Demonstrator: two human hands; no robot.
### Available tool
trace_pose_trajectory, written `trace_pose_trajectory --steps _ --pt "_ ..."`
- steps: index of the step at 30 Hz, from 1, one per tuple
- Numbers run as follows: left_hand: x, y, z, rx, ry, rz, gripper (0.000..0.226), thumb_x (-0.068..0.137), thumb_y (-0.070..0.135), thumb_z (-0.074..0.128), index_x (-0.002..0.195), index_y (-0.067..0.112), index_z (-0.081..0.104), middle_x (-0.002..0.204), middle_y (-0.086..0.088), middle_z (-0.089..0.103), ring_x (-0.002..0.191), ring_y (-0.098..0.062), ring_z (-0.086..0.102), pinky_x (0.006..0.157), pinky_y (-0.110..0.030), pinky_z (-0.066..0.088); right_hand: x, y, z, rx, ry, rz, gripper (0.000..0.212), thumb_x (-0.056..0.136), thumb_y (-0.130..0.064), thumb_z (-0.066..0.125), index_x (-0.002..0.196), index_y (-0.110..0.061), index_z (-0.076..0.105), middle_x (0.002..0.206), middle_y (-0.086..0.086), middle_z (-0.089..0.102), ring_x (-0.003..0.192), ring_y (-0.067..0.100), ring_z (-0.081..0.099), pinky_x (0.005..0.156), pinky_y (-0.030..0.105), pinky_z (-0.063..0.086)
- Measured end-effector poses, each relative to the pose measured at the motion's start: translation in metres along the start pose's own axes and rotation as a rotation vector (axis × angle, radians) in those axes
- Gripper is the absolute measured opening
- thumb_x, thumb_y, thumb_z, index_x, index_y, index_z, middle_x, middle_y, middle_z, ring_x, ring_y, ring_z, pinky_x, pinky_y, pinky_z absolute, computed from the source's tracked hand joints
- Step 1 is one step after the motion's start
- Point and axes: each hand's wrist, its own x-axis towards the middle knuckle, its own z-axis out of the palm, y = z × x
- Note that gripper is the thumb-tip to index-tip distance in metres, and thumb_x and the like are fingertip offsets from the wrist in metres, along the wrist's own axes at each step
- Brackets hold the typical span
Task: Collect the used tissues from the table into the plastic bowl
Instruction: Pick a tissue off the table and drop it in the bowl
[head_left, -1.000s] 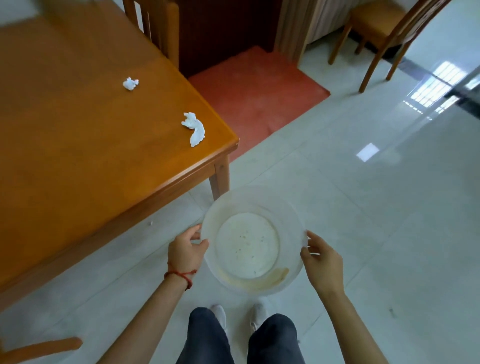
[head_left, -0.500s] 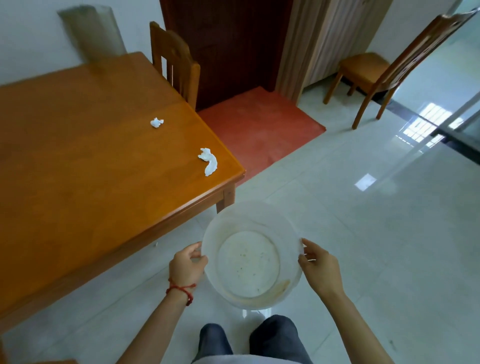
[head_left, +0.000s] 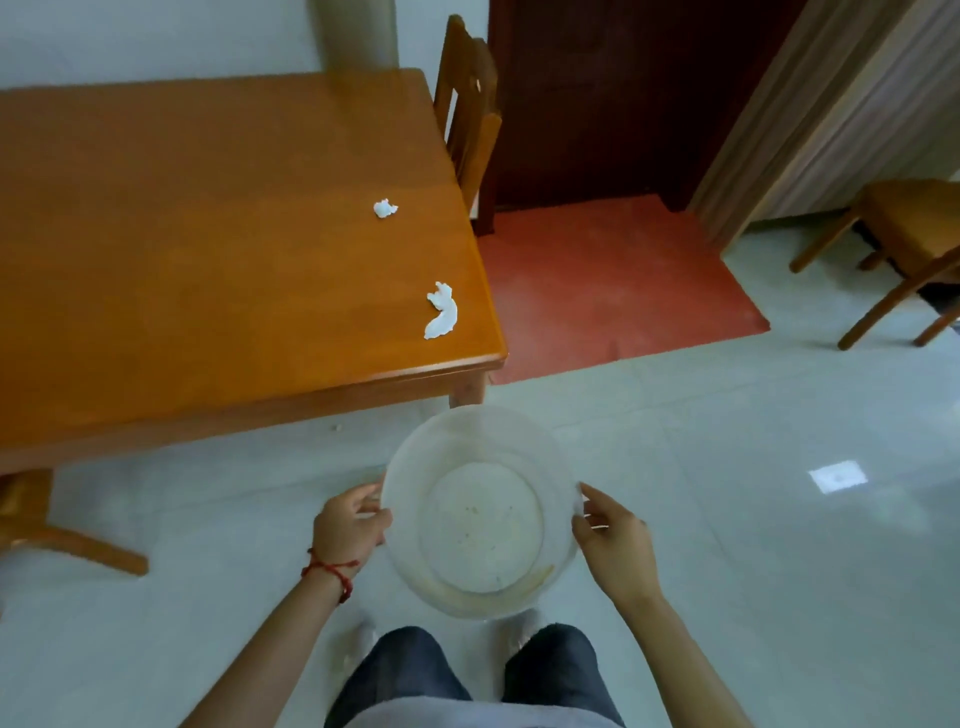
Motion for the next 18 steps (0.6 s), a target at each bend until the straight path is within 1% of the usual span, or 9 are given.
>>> trace_pose_trajectory --steps 1,3,7,11,15,18 --pt "-0.006 -0.001 0.006 -0.016 0.018 -0.022 0.041 0.074 0.0 0.065 0.115 0.006 0.061 0.085 -0.009 0.065 0.063 -0.023 0.062 0.065 -0.031 0.056 0.005 0.003 -0.006 -0.008 -0.019 -0.012 0.036 0.083 -0.009 0.056 0.114 -0.025 0.062 0.074 -0.01 0.063 0.067 0.0 0.06 0.052 0.002 0.042" --pt "-0.016 -0.004 0.017 -0.049 0.04 -0.052 0.04 0.075 0.0 0.064 0.114 0.005 0.061 0.084 -0.009 0.065 0.063 -0.018 0.061 0.057 -0.026 0.056 0.015 0.008 -0.015 -0.028 -0.058 -0.026 0.036 0.083 -0.009 0.056 0.115 -0.024 0.061 0.076 -0.008 0.062 0.067 -0.001 0.059 0.051 0.003 0.042" --pt "-0.028 -0.007 0.029 -0.112 0.088 -0.097 0.039 0.076 -0.001 0.064 0.114 0.005 0.061 0.088 -0.009 0.065 0.075 -0.026 0.062 0.06 -0.027 0.056 0.032 0.013 -0.023 -0.068 -0.142 -0.056 0.036 0.083 -0.01 0.055 0.114 -0.026 0.062 0.078 -0.005 0.063 0.068 -0.001 0.058 0.051 0.006 0.039" --pt "-0.029 -0.005 0.031 -0.15 0.135 -0.116 0.039 0.076 -0.001 0.064 0.114 0.004 0.061 0.093 -0.015 0.066 0.08 -0.029 0.062 0.072 -0.036 0.055 0.044 0.012 -0.021 -0.072 -0.18 -0.075 0.036 0.084 -0.009 0.053 0.116 -0.025 0.061 0.083 -0.001 0.064 0.071 0.004 0.059 0.054 0.007 0.039" --pt "-0.02 -0.005 0.029 -0.155 0.17 -0.109 0.039 0.076 0.0 0.064 0.114 0.005 0.061 0.093 -0.012 0.066 0.079 -0.027 0.061 0.071 -0.033 0.054 0.055 0.008 -0.014 -0.081 -0.193 -0.097 0.036 0.085 -0.009 0.054 0.117 -0.023 0.06 0.085 0.0 0.064 0.071 0.008 0.059 0.055 0.006 0.039" --pt "-0.01 -0.004 0.028 -0.156 0.181 -0.11 0.039 0.077 0.0 0.064 0.115 0.005 0.06 0.097 -0.013 0.066 0.082 -0.027 0.061 0.071 -0.033 0.054 0.064 0.004 -0.01 -0.093 -0.201 -0.097 0.035 0.085 -0.009 0.054 0.118 -0.022 0.059 0.085 -0.001 0.063 0.07 0.004 0.058 0.056 0.005 0.038"
